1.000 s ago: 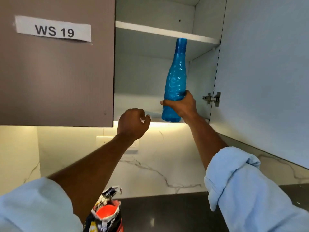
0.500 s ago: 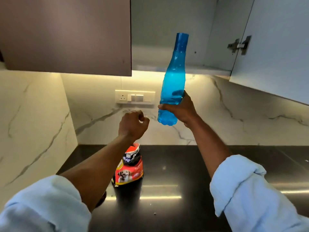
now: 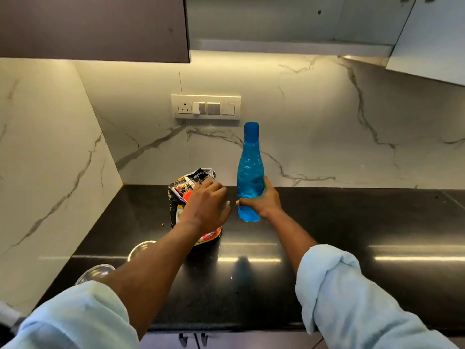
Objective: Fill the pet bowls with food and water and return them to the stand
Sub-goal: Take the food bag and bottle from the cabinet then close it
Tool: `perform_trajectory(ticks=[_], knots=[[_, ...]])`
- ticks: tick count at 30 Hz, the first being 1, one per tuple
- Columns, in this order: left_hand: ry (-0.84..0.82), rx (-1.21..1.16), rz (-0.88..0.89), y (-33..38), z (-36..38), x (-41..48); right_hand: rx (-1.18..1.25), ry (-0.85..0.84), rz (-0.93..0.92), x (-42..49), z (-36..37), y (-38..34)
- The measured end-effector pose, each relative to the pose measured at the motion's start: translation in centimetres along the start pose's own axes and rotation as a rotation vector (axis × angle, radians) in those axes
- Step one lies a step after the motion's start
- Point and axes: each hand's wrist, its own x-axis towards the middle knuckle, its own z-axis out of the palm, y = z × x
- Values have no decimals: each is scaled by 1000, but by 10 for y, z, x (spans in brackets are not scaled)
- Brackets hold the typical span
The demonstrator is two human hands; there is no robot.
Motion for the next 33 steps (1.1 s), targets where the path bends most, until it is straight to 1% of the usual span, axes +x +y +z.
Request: perform_trajectory(ticks=[3, 6, 12, 17, 21, 24, 28, 33], knots=[[-23, 52, -50, -4, 17, -8, 6, -11, 57, 6, 17, 32], [-58, 103, -72, -12, 31, -14, -1, -51, 75, 9, 30, 59], [-101, 200, -59, -21, 42, -14, 43, -81, 122, 6, 55, 81], [-108, 193, -76, -21, 43, -12, 52, -95, 135, 4, 73, 89], [-100, 148, -129, -22, 42, -13, 36, -79, 166, -1, 81, 102], [-96, 135, -134, -23, 40, -14, 40, -62, 187, -6, 82, 108], [-115, 134, -126, -23, 39, -17, 10, -137, 220, -6, 78, 106], [-116, 109, -108, -17, 28, -17, -42, -171, 313, -8, 67, 102]])
